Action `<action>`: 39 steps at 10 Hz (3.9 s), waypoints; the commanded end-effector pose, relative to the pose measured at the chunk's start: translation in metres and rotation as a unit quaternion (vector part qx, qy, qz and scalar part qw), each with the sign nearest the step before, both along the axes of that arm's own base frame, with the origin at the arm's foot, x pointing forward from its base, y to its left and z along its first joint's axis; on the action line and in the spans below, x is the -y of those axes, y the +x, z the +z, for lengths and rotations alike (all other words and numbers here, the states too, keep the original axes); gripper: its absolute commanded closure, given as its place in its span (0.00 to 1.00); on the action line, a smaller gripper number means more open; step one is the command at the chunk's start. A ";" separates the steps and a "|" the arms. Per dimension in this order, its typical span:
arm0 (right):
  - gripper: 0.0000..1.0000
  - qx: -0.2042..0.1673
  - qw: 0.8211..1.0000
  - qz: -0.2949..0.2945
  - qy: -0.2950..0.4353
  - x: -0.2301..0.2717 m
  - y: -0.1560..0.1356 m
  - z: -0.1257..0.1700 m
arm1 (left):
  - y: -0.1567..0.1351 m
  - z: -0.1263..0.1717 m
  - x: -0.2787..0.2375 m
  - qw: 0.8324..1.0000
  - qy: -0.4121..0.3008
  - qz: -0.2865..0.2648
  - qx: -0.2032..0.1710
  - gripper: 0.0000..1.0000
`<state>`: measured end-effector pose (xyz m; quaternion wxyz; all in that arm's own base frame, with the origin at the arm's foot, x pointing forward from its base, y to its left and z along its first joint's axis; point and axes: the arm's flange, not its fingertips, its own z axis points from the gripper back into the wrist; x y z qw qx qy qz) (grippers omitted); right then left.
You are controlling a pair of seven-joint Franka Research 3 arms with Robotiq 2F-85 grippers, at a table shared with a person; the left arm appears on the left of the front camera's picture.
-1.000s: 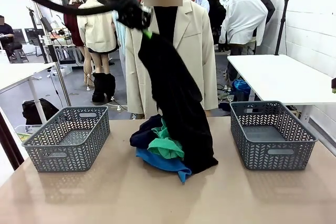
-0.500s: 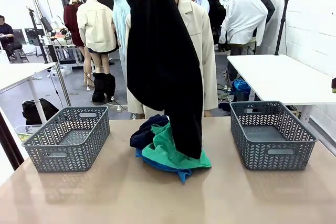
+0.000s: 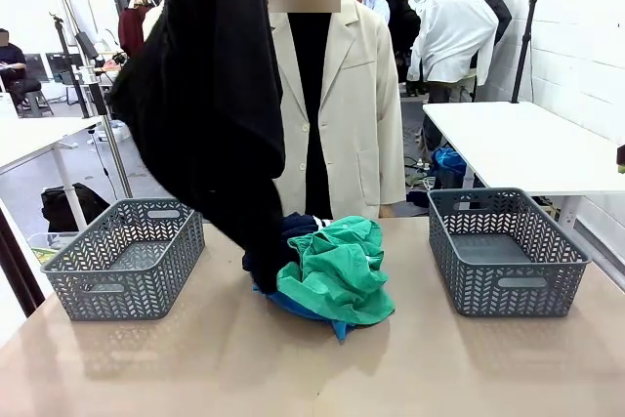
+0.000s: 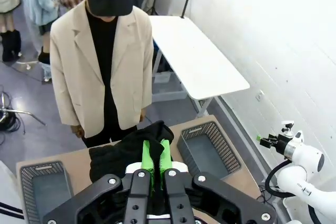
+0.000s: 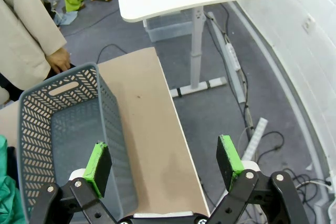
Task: Sort the tops and bottoms.
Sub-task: Sort the clothes according to human instructions.
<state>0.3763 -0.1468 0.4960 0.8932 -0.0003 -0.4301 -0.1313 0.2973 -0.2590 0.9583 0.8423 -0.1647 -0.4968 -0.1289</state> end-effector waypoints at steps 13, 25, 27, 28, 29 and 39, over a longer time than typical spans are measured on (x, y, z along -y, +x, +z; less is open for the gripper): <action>0.00 -0.003 1.000 -0.001 0.005 0.000 -0.001 -0.001 | 0.000 -0.002 0.004 1.000 0.006 -0.004 0.000 1.00; 0.00 -0.003 1.000 -0.001 0.005 0.000 -0.001 -0.001 | 0.023 0.059 0.091 0.992 0.035 -0.104 0.069 1.00; 0.00 -0.003 1.000 -0.001 0.005 0.000 -0.001 -0.001 | 0.047 0.098 0.140 0.986 0.032 -0.140 0.083 1.00; 0.00 -0.003 1.000 -0.001 0.005 0.000 -0.001 -0.001 | 0.050 0.114 0.168 0.979 0.030 -0.178 0.095 1.00; 0.00 -0.003 1.000 -0.001 0.005 0.000 -0.001 -0.001 | 0.056 0.124 0.201 0.970 0.028 -0.207 0.122 1.00; 0.00 -0.003 1.000 -0.001 0.005 0.000 -0.001 -0.001 | 0.074 -0.070 0.270 0.957 -0.060 -0.263 0.107 1.00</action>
